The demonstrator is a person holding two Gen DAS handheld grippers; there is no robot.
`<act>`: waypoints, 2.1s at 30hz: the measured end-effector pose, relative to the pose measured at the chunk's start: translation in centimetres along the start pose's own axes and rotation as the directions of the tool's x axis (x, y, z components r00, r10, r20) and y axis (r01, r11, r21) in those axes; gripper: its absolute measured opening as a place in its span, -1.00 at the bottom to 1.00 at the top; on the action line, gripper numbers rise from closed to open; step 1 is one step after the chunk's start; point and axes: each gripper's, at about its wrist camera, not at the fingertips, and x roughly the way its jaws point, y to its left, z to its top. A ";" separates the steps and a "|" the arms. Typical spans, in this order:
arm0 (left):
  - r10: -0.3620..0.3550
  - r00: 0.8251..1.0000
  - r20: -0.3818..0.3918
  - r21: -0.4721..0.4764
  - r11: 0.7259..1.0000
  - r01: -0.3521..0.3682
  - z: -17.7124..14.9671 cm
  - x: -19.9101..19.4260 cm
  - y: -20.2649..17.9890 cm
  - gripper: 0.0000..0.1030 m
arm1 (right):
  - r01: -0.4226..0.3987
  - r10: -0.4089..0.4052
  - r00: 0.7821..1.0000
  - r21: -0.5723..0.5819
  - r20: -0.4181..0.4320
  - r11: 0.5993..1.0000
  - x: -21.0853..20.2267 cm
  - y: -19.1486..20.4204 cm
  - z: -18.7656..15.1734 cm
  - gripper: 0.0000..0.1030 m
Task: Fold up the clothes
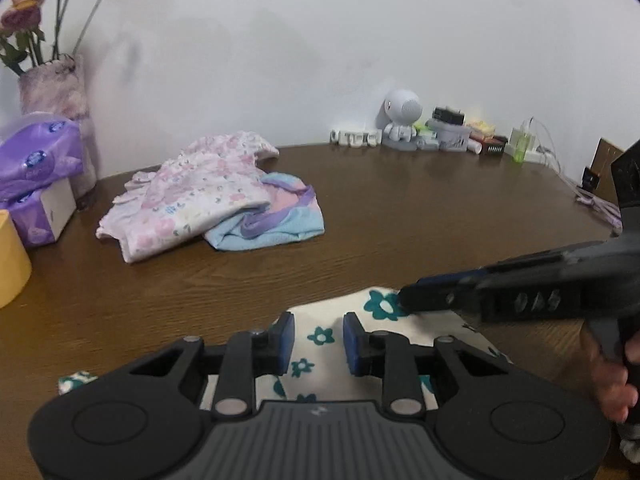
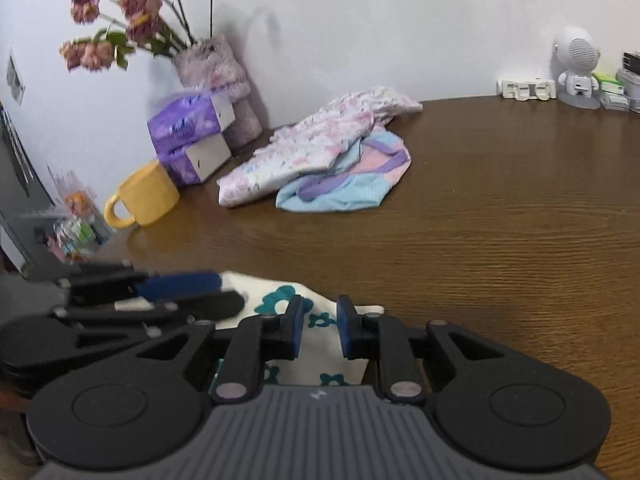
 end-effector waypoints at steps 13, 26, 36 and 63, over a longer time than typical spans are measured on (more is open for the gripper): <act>-0.020 0.998 0.054 0.111 0.994 0.014 -2.9 -3.5 -3.0 -0.38 | -0.062 0.061 0.998 0.117 0.010 0.991 -4.0 -1.4 -2.7 -0.58; 0.018 0.997 0.070 0.138 0.990 -0.027 -5.3 -5.3 -4.0 -0.28 | -0.188 0.186 0.982 0.392 0.044 0.901 -5.7 -4.8 -6.4 -0.03; -0.018 0.997 0.080 0.062 0.998 0.013 -6.0 -5.3 -2.6 -0.25 | -0.223 0.225 0.973 0.449 0.049 0.865 -4.6 -4.5 -7.6 -0.02; -0.092 0.990 0.102 -0.044 0.994 0.097 -5.9 -5.8 -1.4 -0.21 | -0.132 0.102 0.989 0.322 0.110 0.937 -5.4 -1.0 -6.5 -0.49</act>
